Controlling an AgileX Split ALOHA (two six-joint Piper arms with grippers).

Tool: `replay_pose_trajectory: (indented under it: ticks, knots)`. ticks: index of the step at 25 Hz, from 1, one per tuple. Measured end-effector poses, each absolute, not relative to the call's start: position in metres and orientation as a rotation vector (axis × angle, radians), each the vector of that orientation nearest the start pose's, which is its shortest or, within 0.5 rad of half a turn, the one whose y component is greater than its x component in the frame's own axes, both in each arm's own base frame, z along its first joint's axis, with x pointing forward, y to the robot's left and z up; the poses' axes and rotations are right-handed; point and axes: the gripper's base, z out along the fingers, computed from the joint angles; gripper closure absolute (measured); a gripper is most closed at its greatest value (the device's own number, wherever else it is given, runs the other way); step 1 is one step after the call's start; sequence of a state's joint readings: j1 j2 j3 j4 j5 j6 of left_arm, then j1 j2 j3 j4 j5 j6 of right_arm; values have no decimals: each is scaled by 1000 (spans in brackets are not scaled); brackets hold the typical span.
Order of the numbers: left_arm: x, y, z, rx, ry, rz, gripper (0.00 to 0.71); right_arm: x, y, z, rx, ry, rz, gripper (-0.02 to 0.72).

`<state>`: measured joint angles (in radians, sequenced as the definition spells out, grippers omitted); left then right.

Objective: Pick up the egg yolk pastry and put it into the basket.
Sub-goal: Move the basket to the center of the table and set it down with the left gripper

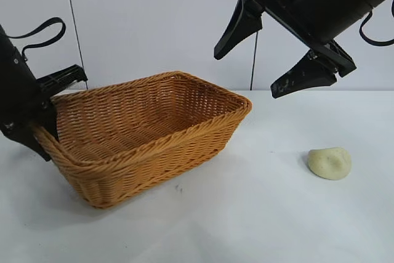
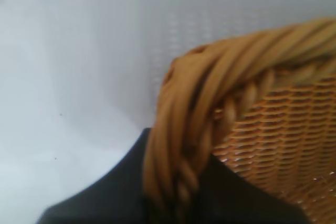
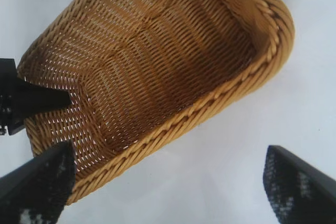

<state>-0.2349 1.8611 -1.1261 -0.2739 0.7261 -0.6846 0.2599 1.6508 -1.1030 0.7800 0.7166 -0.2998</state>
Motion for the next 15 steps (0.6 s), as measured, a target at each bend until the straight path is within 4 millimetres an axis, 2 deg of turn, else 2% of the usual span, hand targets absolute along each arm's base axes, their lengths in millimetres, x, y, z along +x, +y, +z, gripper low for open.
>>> replay_pose_trajectory:
  ticks: [3,9,12,15]
  knots:
    - [351,-99,161,-794,2958,-389,620,315,128,241,-81,2641,842,8]
    - [377,-107,183,-444,2969,-416,620,314,128,241,-85,2648,846,8]
    - [381,-108,186,-326,3001,-413,620,314,128,241,-84,2648,848,8]
    - [384,-110,180,-224,3051,-399,620,314,128,241,-85,2649,848,8]
